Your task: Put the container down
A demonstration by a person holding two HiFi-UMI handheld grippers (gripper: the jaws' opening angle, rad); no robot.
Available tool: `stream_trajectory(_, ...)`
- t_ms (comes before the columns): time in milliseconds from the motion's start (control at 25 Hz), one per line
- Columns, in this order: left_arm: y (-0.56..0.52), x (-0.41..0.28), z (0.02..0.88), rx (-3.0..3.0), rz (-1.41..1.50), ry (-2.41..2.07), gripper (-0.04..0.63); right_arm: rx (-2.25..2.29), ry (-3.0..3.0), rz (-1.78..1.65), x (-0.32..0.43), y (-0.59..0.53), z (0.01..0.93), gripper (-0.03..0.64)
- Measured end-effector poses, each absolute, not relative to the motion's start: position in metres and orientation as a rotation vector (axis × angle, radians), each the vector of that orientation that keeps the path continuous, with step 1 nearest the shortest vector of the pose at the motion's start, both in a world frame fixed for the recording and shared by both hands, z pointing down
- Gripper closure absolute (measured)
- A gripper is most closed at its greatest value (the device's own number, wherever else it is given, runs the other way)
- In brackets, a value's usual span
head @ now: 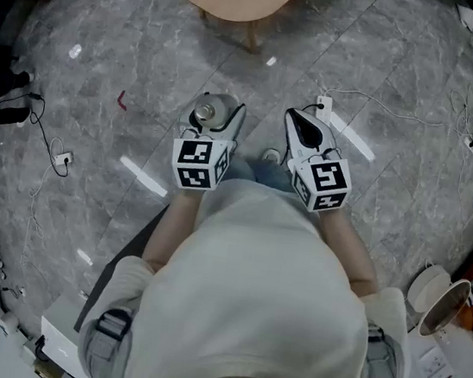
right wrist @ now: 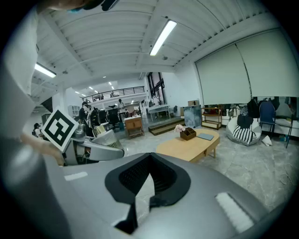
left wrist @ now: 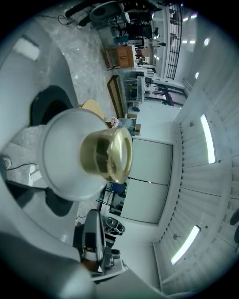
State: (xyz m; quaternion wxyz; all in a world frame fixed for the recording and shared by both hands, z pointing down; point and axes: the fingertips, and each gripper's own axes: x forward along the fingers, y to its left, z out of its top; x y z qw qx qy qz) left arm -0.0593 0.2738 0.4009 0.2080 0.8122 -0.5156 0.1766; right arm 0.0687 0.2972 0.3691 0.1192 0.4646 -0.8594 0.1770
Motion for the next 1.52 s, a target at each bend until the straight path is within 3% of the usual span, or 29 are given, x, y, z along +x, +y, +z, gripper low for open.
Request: stream_trajectory(1520, 0.289, -0.030, 0.374, 2.228, 0.385, -1.549, 0.250, 1.231, -2.607, 0.488, 0.088, 0.286, 0.364, 0.615)
